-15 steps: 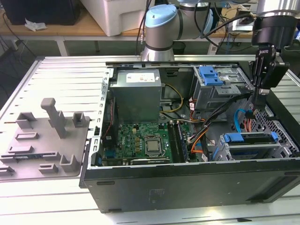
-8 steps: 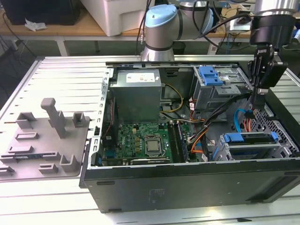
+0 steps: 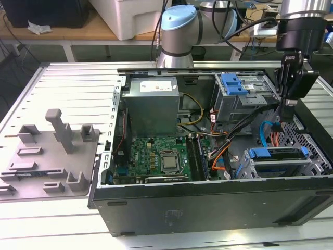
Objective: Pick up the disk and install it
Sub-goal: 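Insert the first disk wire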
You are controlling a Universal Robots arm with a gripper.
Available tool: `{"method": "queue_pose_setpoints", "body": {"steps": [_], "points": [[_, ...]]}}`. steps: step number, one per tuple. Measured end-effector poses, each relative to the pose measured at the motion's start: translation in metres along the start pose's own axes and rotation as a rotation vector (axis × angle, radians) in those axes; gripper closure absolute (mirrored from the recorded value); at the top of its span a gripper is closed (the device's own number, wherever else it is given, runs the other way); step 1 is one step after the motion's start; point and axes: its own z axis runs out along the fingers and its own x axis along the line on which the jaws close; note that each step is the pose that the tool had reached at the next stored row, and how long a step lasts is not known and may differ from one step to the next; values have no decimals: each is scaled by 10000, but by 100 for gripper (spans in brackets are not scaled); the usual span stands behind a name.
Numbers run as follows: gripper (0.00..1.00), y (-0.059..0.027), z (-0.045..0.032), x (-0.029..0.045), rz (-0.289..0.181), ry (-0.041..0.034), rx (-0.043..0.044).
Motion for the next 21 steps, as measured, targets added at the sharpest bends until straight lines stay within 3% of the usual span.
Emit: {"method": "queue_pose_setpoints", "body": {"steps": [2,7,8,9,10,11,13,17,21], "points": [[83,27,2,10,0,-25,39],[83,39,3,13,-5,-30,42],[83,57,10,26,-14,-111,38],[83,63,11,43,-18,-290,11],[83,66,-1,69,-24,-519,-27],[83,67,-30,110,-30,-648,-47],[83,67,-88,190,-35,-697,-43],[83,58,-95,252,-56,-782,-13],[83,52,-62,309,-113,-1032,21]]}}
